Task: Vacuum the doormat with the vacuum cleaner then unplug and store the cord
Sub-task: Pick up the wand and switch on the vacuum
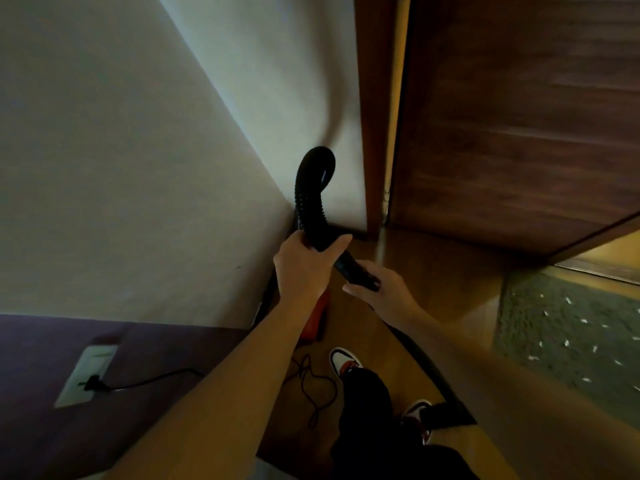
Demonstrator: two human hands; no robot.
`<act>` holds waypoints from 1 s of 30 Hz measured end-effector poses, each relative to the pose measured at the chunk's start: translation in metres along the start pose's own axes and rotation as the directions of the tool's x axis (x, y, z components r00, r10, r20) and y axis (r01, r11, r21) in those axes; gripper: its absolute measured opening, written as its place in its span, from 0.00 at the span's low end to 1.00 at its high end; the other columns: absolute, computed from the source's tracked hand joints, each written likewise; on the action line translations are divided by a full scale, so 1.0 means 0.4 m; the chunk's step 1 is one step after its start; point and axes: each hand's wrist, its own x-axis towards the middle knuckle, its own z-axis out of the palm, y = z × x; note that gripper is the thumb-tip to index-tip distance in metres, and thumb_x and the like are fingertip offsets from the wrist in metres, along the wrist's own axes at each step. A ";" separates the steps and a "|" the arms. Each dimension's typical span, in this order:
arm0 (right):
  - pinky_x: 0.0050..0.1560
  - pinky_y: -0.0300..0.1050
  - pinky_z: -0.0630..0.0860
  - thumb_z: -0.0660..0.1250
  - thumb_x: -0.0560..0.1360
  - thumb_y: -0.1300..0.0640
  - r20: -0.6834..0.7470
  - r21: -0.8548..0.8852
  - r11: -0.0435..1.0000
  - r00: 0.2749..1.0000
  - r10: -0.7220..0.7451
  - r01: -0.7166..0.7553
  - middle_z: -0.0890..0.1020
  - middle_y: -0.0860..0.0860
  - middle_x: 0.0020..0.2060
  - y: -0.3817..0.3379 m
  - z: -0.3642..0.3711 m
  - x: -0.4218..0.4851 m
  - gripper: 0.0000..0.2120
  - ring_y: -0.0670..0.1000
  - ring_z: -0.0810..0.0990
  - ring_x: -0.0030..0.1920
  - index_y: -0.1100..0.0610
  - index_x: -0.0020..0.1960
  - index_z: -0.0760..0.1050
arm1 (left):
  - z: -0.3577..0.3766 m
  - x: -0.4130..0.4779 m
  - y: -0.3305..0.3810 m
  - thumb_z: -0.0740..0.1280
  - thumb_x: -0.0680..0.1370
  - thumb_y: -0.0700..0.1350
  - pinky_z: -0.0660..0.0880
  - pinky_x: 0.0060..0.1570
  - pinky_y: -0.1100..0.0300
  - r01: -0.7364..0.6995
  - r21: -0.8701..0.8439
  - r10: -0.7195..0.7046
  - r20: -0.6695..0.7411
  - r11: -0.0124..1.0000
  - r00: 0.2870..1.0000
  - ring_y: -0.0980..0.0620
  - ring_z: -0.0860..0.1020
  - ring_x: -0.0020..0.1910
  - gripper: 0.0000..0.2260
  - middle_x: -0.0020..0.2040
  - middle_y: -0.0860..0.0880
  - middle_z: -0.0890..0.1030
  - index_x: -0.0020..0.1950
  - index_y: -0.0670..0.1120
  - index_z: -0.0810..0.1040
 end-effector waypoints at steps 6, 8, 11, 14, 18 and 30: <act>0.42 0.30 0.70 0.70 0.80 0.52 0.121 -0.086 0.996 0.993 0.004 0.007 0.81 0.42 0.44 -0.008 -0.057 -0.053 0.15 0.35 0.79 0.43 0.46 0.66 0.74 | -0.025 -0.025 0.049 0.80 0.65 0.56 0.66 0.71 0.49 -0.373 0.345 0.364 0.094 0.861 0.927 0.47 0.60 0.75 0.51 0.77 0.48 0.58 0.79 0.56 0.52; 0.39 0.32 0.67 0.69 0.80 0.52 0.140 -0.121 0.993 0.990 0.022 -0.005 0.79 0.41 0.42 -0.007 -0.066 -0.060 0.16 0.33 0.77 0.39 0.50 0.68 0.76 | -0.044 -0.023 0.054 0.78 0.68 0.56 0.60 0.74 0.42 -0.571 0.503 0.544 0.217 0.649 0.810 0.44 0.54 0.78 0.44 0.79 0.44 0.54 0.78 0.54 0.58; 0.36 0.31 0.67 0.70 0.81 0.53 0.198 -0.130 0.992 0.980 0.035 -0.009 0.77 0.43 0.38 -0.012 -0.080 -0.064 0.14 0.34 0.76 0.33 0.52 0.66 0.76 | -0.062 -0.016 0.043 0.72 0.74 0.56 0.54 0.76 0.40 -0.754 0.600 0.702 0.414 0.268 0.579 0.45 0.60 0.77 0.21 0.74 0.45 0.70 0.66 0.51 0.78; 0.37 0.33 0.67 0.70 0.80 0.51 0.271 -0.185 0.983 0.961 0.046 0.005 0.78 0.43 0.38 -0.003 -0.099 -0.073 0.12 0.35 0.76 0.33 0.51 0.62 0.78 | -0.060 -0.022 0.052 0.63 0.79 0.59 0.55 0.76 0.46 -0.772 0.622 0.565 0.594 0.129 0.573 0.50 0.76 0.63 0.14 0.54 0.53 0.84 0.53 0.55 0.84; 0.39 0.37 0.70 0.71 0.79 0.52 0.348 -0.221 0.975 0.932 0.098 -0.020 0.79 0.46 0.39 0.043 -0.115 -0.115 0.12 0.37 0.75 0.34 0.55 0.62 0.79 | -0.034 -0.071 0.070 0.56 0.80 0.64 0.71 0.57 0.56 -0.782 0.608 0.161 0.766 0.135 0.623 0.53 0.79 0.45 0.19 0.45 0.54 0.84 0.55 0.56 0.82; 0.49 0.42 0.72 0.68 0.80 0.46 0.236 -0.554 0.833 0.960 0.153 0.004 0.78 0.37 0.46 0.165 -0.156 -0.243 0.06 0.36 0.75 0.45 0.43 0.55 0.78 | 0.120 -0.155 -0.145 0.65 0.79 0.57 0.73 0.31 0.55 -0.210 0.526 -0.449 0.833 0.824 0.322 0.48 0.74 0.26 0.18 0.32 0.43 0.75 0.40 0.43 0.75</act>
